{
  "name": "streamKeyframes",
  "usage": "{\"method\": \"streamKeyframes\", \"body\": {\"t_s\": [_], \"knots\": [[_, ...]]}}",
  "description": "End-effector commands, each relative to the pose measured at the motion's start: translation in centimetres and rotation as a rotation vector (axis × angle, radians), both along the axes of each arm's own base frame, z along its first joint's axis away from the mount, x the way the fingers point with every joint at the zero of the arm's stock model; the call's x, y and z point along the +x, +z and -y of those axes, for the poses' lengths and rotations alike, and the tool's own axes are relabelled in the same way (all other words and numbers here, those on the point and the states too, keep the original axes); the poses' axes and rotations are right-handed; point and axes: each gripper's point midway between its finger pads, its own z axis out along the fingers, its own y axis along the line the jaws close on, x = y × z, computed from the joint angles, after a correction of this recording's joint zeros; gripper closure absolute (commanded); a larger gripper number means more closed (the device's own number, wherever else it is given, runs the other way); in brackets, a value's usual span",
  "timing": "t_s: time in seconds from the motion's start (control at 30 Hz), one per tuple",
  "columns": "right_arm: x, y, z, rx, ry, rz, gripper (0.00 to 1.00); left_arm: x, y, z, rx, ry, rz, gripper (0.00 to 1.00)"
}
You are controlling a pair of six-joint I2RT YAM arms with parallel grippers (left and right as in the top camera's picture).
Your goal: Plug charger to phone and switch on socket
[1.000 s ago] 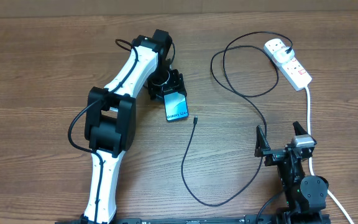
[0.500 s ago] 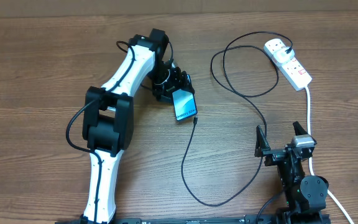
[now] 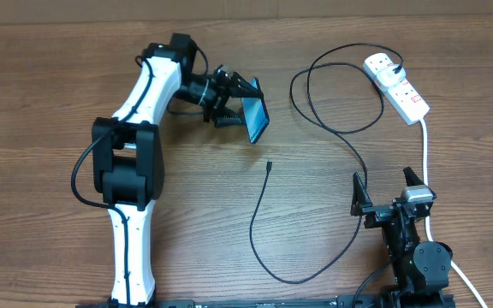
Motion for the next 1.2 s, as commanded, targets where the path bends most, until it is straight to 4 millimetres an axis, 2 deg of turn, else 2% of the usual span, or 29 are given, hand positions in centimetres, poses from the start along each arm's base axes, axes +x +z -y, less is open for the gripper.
{"method": "streamKeyframes", "body": {"t_s": [0.0, 0.23, 0.4, 0.53, 1.17], "knots": [[0.0, -0.1, 0.2, -0.001, -0.008, 0.005, 0.0, 0.9, 3.0, -0.4, -0.183, 0.043, -0.057, 0.32], [0.0, -0.1, 0.2, -0.001, -0.008, 0.005, 0.0, 1.8, 5.2, -2.0, -0.303, 0.091, -0.111, 0.32], [0.0, -0.1, 0.2, -0.001, -0.008, 0.005, 0.0, 2.1, 5.3, -2.8, -0.314, 0.109, -0.11, 0.33], [0.0, -0.1, 0.2, -0.001, -0.008, 0.005, 0.0, 2.3, 6.3, -3.1, -0.369, 0.114, -0.119, 0.34], [0.0, -0.1, 0.2, -0.001, -0.008, 0.005, 0.0, 2.3, 6.3, -3.2, -0.367, 0.117, -0.121, 0.35]]}}
